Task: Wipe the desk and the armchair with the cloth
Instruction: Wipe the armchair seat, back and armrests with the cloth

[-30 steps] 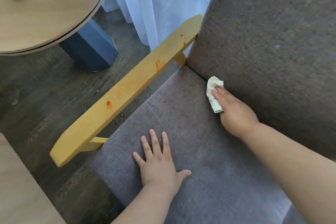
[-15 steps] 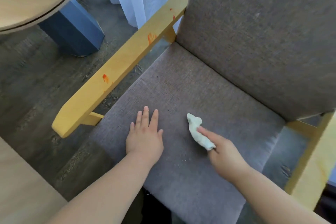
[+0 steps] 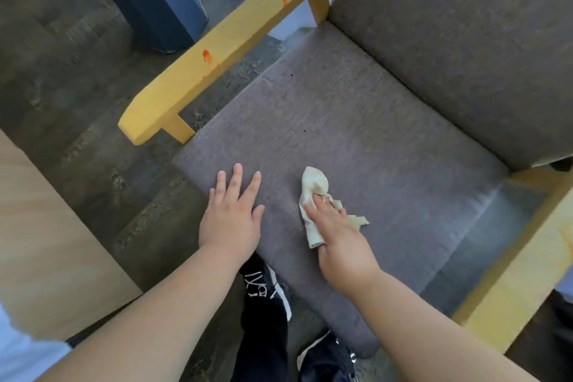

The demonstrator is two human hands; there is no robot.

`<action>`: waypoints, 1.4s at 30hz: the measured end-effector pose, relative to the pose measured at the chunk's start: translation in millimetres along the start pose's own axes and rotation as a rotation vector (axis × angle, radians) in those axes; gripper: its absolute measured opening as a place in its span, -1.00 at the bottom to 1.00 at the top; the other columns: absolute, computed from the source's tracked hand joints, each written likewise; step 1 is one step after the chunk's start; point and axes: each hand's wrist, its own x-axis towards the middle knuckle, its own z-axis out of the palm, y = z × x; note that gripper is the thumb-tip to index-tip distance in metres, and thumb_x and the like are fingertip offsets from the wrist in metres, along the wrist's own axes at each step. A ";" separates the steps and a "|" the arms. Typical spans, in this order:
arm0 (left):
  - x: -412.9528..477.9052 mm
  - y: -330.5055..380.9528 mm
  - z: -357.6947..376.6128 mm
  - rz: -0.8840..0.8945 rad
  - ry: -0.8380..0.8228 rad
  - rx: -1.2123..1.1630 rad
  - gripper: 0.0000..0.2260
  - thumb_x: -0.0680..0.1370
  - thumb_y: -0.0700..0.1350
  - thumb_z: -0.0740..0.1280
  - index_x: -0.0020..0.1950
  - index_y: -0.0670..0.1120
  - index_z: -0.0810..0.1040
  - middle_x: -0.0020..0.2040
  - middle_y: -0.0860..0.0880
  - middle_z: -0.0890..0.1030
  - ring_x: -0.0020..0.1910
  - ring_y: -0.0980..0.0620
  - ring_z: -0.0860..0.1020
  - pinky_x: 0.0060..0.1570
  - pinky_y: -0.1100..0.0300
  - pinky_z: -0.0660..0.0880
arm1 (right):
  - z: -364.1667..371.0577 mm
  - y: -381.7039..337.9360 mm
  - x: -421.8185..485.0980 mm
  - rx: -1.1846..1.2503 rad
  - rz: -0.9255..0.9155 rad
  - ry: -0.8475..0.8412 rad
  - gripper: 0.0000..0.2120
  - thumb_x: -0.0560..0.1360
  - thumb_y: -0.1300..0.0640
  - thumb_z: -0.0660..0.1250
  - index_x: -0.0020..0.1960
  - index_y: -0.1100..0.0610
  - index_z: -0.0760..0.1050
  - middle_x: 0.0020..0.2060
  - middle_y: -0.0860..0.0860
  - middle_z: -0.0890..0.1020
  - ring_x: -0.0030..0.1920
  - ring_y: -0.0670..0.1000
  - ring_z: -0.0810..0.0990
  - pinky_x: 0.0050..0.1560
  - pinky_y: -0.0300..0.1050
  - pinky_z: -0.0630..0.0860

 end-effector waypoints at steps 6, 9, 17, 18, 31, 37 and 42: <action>-15.8 7.9 -20.0 0.103 -0.210 0.027 -0.26 0.66 0.11 0.27 0.65 0.24 -0.19 0.68 0.08 -0.29 0.66 -0.16 -0.21 0.55 -0.12 0.26 | -12.4 -19.1 -46.8 0.353 0.112 -0.019 -0.45 0.59 0.33 0.14 0.48 -0.09 0.43 0.41 -0.14 0.50 0.40 -0.14 0.43 0.37 -0.37 0.26; -11.3 11.0 -28.3 0.104 -0.279 0.052 -0.18 0.62 0.13 0.36 0.65 0.25 -0.17 0.68 0.08 -0.27 0.67 -0.15 -0.20 0.50 -0.16 0.35 | -48.6 -6.6 -37.5 0.481 0.328 0.259 -0.56 0.61 0.17 0.19 0.36 -0.26 0.49 -0.02 -0.26 0.69 -0.11 -0.20 0.63 -0.20 -0.31 0.53; -3.1 -5.0 -16.6 0.156 -0.209 -0.001 -0.24 0.64 0.01 0.35 0.65 0.23 -0.09 0.69 0.14 -0.16 0.68 -0.08 -0.10 0.44 -0.19 0.41 | -2.1 -15.5 28.6 0.056 0.200 0.120 -0.48 0.57 0.32 0.14 0.53 0.19 0.30 0.58 0.16 0.21 0.55 0.33 0.13 0.53 0.30 0.11; -2.5 -10.3 -14.8 0.161 -0.189 -0.034 -0.25 0.64 -0.04 0.34 0.66 0.20 -0.09 0.69 0.17 -0.15 0.68 -0.03 -0.09 0.45 -0.17 0.39 | 12.4 -22.0 25.9 -0.006 0.133 0.107 -0.47 0.52 0.30 0.11 0.49 0.21 0.32 0.56 0.19 0.24 0.53 0.36 0.15 0.51 0.34 0.09; -5.0 -14.4 -25.3 0.266 -0.088 0.270 -0.23 0.64 0.12 0.30 0.68 0.08 -0.13 0.71 0.05 -0.12 0.68 -0.07 -0.03 0.59 -0.22 -0.03 | 5.9 -55.0 -61.7 0.696 0.261 0.196 -0.63 0.59 -0.01 0.18 0.30 -0.31 0.55 0.08 -0.31 0.68 0.10 -0.26 0.63 0.11 -0.12 0.56; 3.7 -38.0 -17.5 0.163 -0.052 -0.021 -0.02 0.46 0.32 0.44 0.68 0.12 -0.08 0.70 0.06 -0.21 0.68 -0.08 -0.13 0.60 -0.13 0.09 | -4.8 -57.6 38.4 0.374 0.228 0.377 -0.51 0.64 0.19 0.21 0.56 0.00 0.32 0.55 0.01 0.35 0.53 0.06 0.31 0.47 -0.10 0.24; 2.9 -57.2 -6.2 0.166 0.026 -0.146 0.04 0.47 0.33 0.42 0.69 0.00 -0.15 0.68 0.15 -0.23 0.65 0.15 -0.17 0.56 0.12 0.13 | 72.2 -81.9 33.6 -0.212 -0.010 0.135 -0.35 0.52 0.22 0.20 0.59 0.19 0.18 0.60 0.21 0.17 0.60 0.29 0.09 0.59 0.24 0.00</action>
